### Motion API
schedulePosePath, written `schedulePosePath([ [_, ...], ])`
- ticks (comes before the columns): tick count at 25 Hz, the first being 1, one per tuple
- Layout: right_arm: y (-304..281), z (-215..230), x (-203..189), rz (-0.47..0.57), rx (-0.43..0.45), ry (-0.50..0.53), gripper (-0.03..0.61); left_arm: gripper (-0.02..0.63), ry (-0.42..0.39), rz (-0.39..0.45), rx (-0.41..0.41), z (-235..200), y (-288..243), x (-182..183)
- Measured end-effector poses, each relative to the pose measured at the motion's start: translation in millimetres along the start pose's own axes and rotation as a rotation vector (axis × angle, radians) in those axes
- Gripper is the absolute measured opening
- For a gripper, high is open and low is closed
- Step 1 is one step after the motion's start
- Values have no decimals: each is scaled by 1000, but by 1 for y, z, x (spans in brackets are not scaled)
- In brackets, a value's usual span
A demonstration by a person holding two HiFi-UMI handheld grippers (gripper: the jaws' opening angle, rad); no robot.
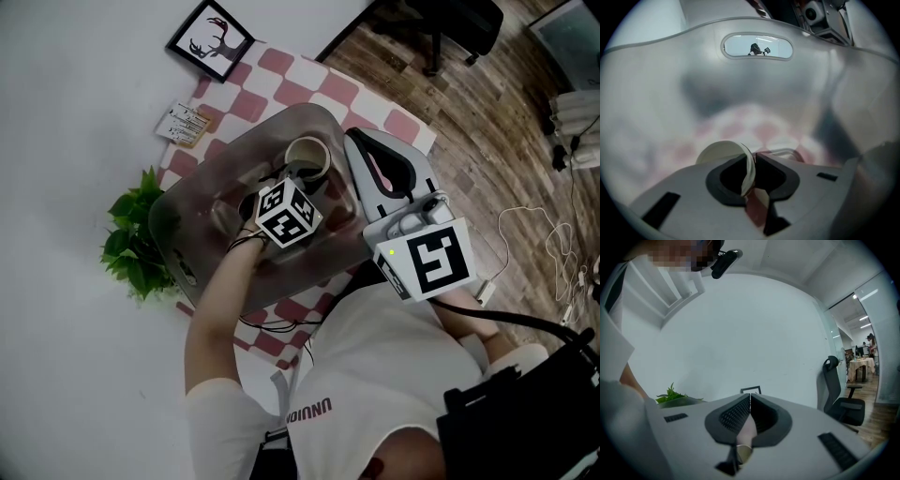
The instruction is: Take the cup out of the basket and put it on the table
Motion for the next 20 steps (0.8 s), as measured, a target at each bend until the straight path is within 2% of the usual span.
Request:
schedulePosePath([
  [9,1,0,0,3,-7,-3,20,61,79,24,21,-1,5,-4],
  [20,1,1,-1,2,-6,-6,20,55,127,62,41,0,9,-7],
])
Point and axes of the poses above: the fingertips, and each gripper's own axes: y backward along the fingers, z to its right, x out of its top, the point moved 10 cm from there along y, backward along the fingers, and after that the axes turned 8 degrees about z, right-handed, at the moved point
